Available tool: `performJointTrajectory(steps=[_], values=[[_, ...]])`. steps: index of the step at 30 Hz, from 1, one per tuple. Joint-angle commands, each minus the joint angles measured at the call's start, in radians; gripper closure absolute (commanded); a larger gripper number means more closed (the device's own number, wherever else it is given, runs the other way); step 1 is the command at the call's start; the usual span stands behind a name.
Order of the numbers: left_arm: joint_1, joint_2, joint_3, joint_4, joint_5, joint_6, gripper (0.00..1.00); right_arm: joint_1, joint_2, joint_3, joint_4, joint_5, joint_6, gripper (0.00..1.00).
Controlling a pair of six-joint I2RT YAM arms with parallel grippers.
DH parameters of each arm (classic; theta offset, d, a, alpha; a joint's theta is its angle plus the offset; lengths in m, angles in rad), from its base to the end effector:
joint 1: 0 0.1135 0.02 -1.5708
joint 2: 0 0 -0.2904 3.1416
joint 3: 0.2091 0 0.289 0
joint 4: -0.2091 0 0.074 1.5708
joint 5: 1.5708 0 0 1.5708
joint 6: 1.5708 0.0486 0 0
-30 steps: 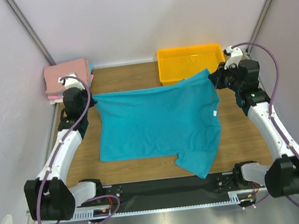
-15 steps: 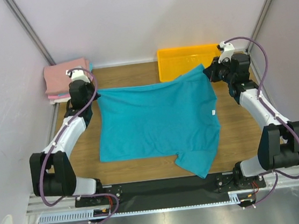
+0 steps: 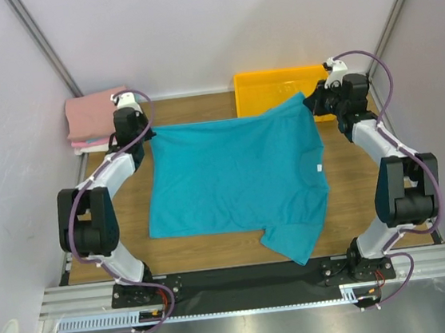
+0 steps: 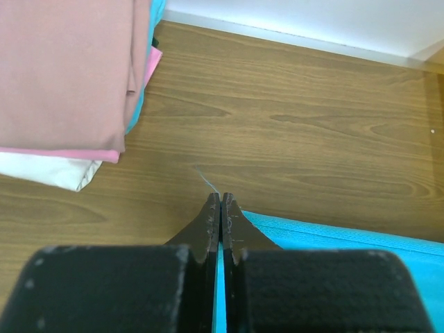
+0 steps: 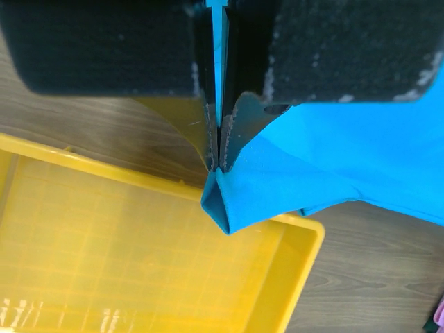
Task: Fold and stack the t-shirts
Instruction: Flatten the tshirt out
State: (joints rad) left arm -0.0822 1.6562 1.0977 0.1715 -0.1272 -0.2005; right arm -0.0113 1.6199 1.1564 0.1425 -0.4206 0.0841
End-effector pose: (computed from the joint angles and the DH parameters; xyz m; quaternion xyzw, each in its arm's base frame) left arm 0.4285 -0.0291 0.2578 -0.0844 0.8247 -0.0262 0.5587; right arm 0.4265 0.0150 0.2935 -0.0842 0.7981 0.1900 0.5656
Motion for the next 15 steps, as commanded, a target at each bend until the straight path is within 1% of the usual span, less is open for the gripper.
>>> performJointTrajectory(steps=[1,7,15], values=[[0.004,0.034,0.074,0.051,0.0,0.032,1.0,-0.019,0.034,0.074,0.078,-0.029,0.005,1.0],[0.006,0.086,0.128,0.028,0.005,0.041,1.0,-0.021,0.104,0.138,0.066,-0.059,0.014,1.0],[0.006,0.126,0.143,0.029,0.03,0.056,1.0,-0.021,0.14,0.146,0.046,-0.064,-0.024,1.0]])
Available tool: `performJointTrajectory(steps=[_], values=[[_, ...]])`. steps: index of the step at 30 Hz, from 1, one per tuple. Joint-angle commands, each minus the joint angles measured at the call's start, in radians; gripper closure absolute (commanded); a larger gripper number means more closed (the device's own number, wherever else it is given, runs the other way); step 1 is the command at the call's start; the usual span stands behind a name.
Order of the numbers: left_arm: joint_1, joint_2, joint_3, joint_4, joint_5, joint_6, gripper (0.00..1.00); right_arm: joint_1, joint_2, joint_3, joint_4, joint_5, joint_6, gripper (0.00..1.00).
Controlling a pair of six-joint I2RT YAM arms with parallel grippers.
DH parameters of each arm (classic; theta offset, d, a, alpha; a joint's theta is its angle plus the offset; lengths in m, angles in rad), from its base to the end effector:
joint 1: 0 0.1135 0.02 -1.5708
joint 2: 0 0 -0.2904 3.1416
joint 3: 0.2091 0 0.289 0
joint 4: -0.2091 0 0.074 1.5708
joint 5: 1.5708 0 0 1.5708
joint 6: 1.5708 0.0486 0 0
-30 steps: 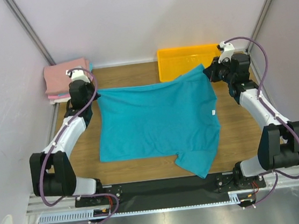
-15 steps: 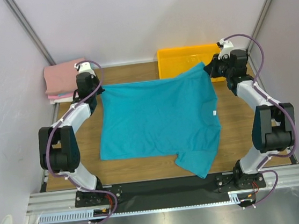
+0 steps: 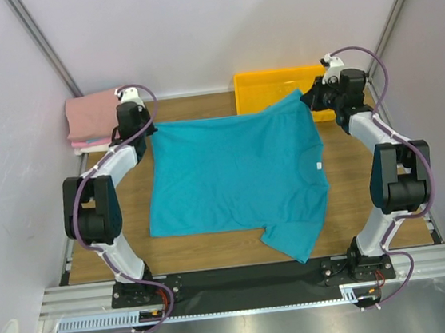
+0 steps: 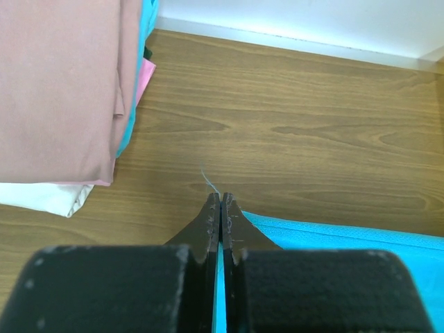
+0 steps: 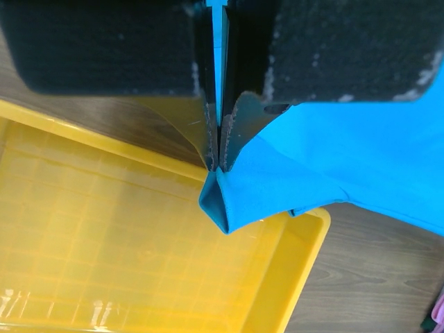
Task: Fold and stack the t-shirts
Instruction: Flatten the tshirt out, then fold the tshirt
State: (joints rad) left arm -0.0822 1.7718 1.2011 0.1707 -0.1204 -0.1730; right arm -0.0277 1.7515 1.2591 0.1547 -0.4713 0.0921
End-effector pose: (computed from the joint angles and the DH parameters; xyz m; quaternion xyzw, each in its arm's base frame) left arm 0.4598 -0.0320 0.2482 -0.0710 0.8296 -0.0204 0.5534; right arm 0.4608 0.0093 0.2795 -0.0873 0.8000 0.2085 0.5558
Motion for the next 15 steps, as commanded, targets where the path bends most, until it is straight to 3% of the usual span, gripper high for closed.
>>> performJointTrajectory(steps=[1,15], values=[[0.006,0.012,0.035,0.03,0.025,0.029,1.0,-0.006,0.008,0.043,0.028,-0.018,-0.052,1.0],[0.006,0.012,0.015,0.033,0.047,0.061,1.0,-0.017,-0.004,0.033,0.005,-0.058,-0.091,1.0]])
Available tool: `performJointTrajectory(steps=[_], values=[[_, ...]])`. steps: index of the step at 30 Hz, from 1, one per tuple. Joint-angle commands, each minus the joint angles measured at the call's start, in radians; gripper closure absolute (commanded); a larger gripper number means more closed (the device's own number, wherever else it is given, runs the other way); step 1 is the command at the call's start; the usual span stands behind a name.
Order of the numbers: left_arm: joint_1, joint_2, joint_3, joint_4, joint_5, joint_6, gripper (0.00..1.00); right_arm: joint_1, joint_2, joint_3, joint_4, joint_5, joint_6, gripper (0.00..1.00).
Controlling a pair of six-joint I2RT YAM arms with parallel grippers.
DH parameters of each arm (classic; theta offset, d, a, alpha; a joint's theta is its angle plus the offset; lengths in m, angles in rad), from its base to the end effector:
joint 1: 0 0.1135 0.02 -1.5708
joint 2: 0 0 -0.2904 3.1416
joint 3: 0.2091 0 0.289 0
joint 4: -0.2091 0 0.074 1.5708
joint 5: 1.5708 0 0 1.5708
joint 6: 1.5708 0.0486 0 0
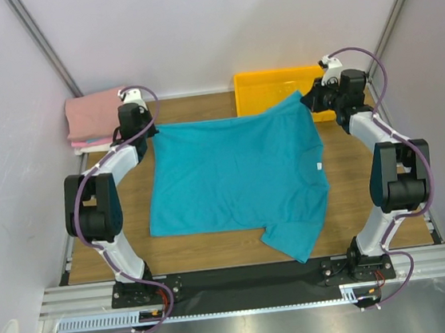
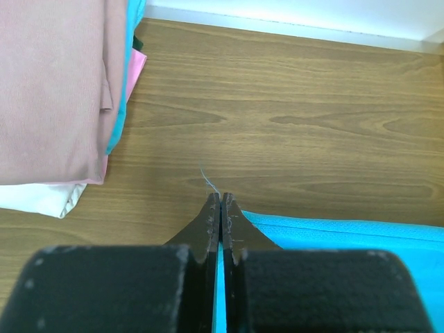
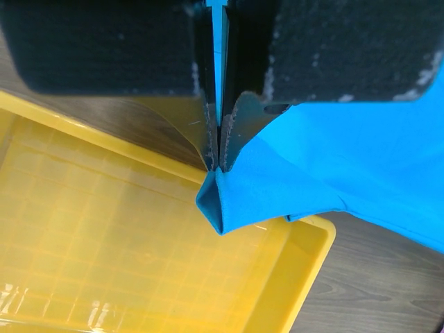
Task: Fold and stack the t-shirts
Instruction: Fold the tshirt
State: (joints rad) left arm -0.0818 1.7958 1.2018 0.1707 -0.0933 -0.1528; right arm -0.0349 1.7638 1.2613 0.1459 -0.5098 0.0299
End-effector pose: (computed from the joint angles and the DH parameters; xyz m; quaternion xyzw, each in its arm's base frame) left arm 0.4631 -0.0334 0.2378 -0.0551 0.8375 -0.0246 0.5431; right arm 0.4620 0.0076 0.2743 -0.1180 0.7990 0.2057 0.5526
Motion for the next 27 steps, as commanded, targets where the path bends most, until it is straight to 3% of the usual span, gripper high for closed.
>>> performJointTrajectory(steps=[1,8,27], values=[[0.005,-0.022,0.001,0.035,0.02,0.048,1.0,-0.011,-0.021,0.024,0.012,-0.021,-0.028,1.0],[0.013,-0.079,-0.07,0.043,0.029,0.131,1.0,-0.03,-0.081,-0.062,0.027,-0.03,-0.027,1.0],[0.022,-0.216,-0.249,0.029,0.044,0.176,1.0,-0.04,-0.25,-0.255,0.007,-0.032,-0.019,1.0]])
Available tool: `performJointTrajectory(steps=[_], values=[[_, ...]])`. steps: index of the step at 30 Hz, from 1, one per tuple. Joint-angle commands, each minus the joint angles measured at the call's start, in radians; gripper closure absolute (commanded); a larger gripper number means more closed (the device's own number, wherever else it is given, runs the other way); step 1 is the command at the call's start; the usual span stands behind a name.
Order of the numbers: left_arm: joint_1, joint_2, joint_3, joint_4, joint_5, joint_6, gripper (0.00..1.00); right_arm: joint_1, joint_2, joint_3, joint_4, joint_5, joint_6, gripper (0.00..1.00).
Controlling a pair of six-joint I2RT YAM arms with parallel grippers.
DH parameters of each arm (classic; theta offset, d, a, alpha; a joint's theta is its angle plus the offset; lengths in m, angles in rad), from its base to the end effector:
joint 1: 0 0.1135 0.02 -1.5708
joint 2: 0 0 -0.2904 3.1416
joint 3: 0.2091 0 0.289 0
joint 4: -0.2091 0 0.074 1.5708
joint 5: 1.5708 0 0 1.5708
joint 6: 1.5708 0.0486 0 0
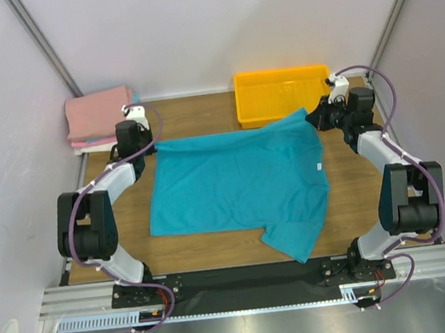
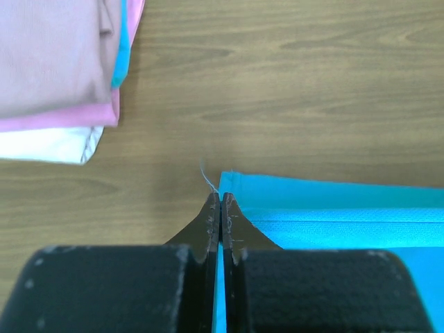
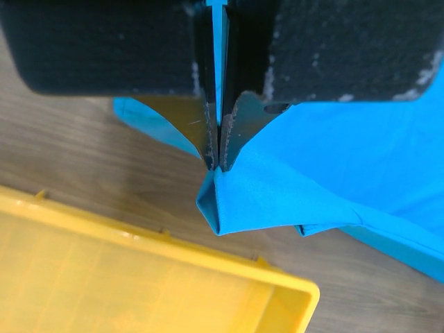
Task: Fold and stack the t-shirts
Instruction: Fold the tshirt
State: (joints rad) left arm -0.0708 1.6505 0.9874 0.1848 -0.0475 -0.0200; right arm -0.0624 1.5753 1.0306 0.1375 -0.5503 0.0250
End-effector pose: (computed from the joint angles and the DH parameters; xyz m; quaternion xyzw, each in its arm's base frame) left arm 0.4108 -0.0268 0.2198 0.0094 0.8543 -0.0033 0.5197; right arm 0.4010 0.0004 0.2630 -0.1140 0.8098 0.2171 0.5330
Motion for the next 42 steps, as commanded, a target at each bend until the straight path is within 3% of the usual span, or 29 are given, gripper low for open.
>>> performJointTrajectory(steps=[1,17,37,39,41,42], values=[[0.011,-0.08,-0.045,0.012,-0.003,0.043,1.0,-0.014,-0.067,-0.038,0.016,0.01,-0.016,1.0],[0.009,-0.169,-0.181,-0.085,-0.031,0.077,1.0,-0.024,-0.152,-0.227,-0.03,0.065,0.004,1.0],[-0.024,-0.139,-0.219,-0.165,-0.051,0.071,1.0,-0.028,-0.147,-0.267,-0.095,0.139,-0.008,1.0],[-0.026,-0.149,-0.214,-0.174,-0.045,0.066,0.95,-0.028,-0.15,-0.264,-0.101,0.139,-0.008,1.0],[-0.026,-0.161,-0.216,-0.177,-0.043,0.066,0.78,-0.028,-0.162,-0.259,-0.111,0.135,-0.008,1.0],[-0.026,-0.181,-0.217,-0.177,-0.051,0.065,0.62,-0.028,-0.175,-0.254,-0.125,0.128,-0.008,0.91]])
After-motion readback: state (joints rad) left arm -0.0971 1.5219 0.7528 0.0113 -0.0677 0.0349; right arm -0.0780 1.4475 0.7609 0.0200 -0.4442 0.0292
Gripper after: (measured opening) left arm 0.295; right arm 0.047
